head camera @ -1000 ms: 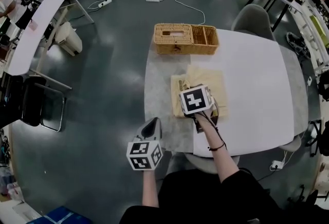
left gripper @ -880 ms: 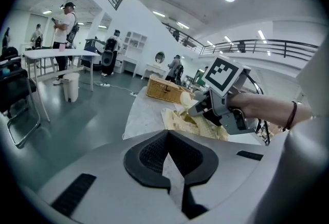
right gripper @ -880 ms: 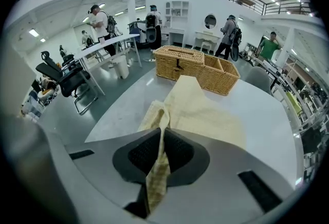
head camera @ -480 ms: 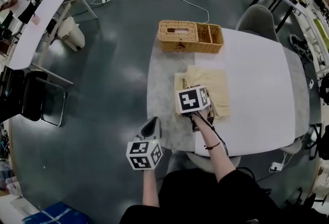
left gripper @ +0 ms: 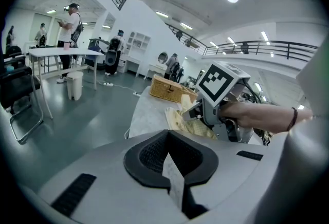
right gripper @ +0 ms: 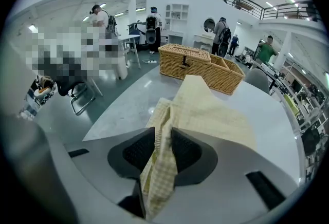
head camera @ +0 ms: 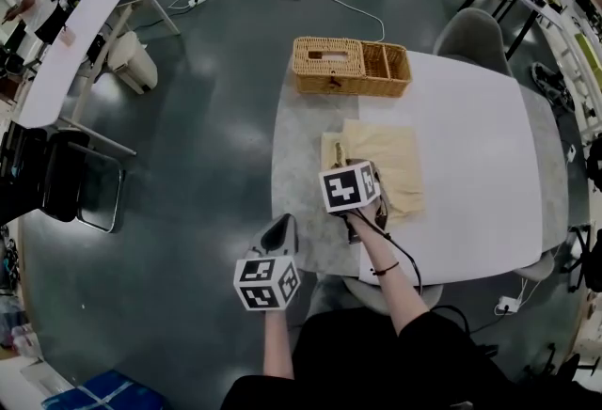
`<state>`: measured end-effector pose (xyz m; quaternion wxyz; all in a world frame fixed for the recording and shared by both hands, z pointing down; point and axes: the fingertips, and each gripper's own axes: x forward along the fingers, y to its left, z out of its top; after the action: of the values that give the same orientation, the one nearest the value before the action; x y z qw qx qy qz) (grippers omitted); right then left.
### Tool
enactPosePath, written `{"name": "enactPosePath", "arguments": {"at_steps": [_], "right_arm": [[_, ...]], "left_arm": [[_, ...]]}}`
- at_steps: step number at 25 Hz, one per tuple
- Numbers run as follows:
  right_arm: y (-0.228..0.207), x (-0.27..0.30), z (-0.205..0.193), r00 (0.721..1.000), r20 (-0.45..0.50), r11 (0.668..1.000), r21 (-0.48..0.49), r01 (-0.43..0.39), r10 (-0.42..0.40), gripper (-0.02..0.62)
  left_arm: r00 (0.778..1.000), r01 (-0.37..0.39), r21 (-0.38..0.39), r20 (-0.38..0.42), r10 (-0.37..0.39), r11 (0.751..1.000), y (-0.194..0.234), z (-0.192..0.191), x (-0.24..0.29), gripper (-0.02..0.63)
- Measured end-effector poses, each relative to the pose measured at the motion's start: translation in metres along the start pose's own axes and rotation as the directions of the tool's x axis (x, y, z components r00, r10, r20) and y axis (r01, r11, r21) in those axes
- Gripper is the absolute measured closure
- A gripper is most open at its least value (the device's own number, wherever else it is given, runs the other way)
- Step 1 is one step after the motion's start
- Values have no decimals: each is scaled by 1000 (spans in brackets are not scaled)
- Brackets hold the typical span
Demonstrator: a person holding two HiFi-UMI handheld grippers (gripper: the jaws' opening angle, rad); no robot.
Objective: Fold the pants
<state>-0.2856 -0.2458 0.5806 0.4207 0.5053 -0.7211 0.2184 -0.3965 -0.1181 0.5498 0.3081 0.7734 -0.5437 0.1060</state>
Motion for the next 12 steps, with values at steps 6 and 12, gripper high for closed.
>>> {"name": "enactPosePath", "arguments": {"at_steps": [6,12], "right_arm": [[7,-2,1,998,56,1000,12,-16,15,445],[9,-9,4,993,115,999,37,-16,12,400]], "left_arm": [[1000,1,3,3,-1,1000,-3,-1,0,598],[1000,-1,11,4,0,1000,-6,0,-4,598]]}}
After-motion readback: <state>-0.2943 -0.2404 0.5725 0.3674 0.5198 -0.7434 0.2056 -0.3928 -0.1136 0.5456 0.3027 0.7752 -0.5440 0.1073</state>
